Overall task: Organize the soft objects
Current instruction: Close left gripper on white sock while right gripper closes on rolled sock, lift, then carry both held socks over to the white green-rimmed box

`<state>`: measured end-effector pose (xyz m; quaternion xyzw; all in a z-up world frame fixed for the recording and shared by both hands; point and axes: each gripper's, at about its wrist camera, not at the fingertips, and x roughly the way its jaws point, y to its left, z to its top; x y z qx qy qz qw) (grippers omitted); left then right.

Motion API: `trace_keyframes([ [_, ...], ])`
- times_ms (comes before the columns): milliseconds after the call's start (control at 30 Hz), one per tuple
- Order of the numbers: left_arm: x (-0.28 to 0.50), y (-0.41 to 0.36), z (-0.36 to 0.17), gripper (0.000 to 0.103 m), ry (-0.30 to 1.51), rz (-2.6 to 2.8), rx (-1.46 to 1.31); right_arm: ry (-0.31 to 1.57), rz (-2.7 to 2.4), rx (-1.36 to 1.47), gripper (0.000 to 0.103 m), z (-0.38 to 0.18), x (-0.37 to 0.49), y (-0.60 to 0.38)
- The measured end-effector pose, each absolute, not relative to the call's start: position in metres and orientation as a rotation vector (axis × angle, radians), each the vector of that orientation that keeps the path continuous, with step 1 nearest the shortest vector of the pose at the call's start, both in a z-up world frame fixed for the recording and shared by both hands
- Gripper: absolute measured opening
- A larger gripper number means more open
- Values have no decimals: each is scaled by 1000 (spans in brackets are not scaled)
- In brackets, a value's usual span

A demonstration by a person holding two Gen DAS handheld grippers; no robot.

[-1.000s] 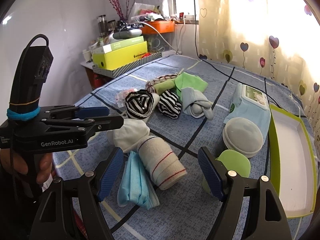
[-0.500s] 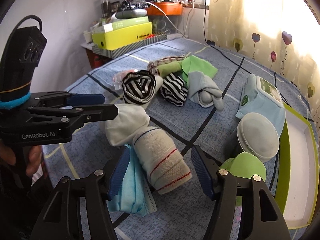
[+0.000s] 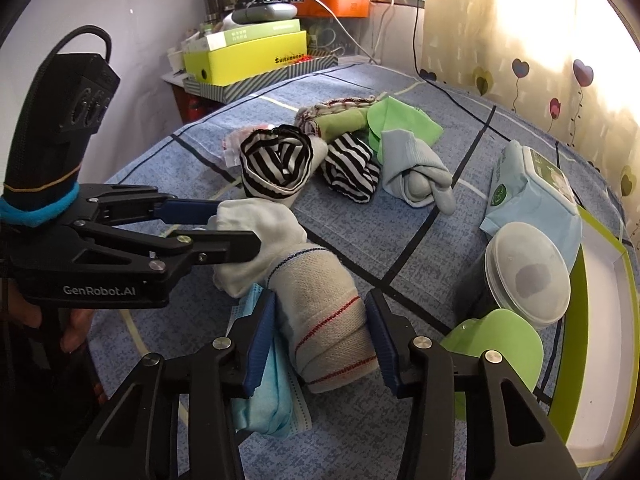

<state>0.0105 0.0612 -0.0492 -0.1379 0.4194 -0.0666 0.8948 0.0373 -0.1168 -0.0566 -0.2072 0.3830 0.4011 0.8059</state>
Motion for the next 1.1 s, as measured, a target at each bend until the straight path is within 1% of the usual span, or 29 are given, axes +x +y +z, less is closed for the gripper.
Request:
trace_keyframes([
  [233,13,56,-56,50,877,-191,-319,784,841,-435,43,-47,34,-124],
  [267,13,55,-55,44,874,-201,-320,780,840,-431,43,-46,34,-125],
  [300,12,54,-55,41,871,-207,-321,777,838,-427,43,-45,34,-126],
  [367,9,54,-51,37,860,-205,-320,767,836,-416,43,-42,34,-129],
  [433,5,54,-46,35,838,-202,-317,754,831,-403,43,-39,33,-132],
  [767,-7,48,-12,34,738,-152,-258,657,819,-327,43,-13,28,-149],
  [1100,-1,38,15,34,671,-119,-229,589,810,-271,43,8,30,-165],
])
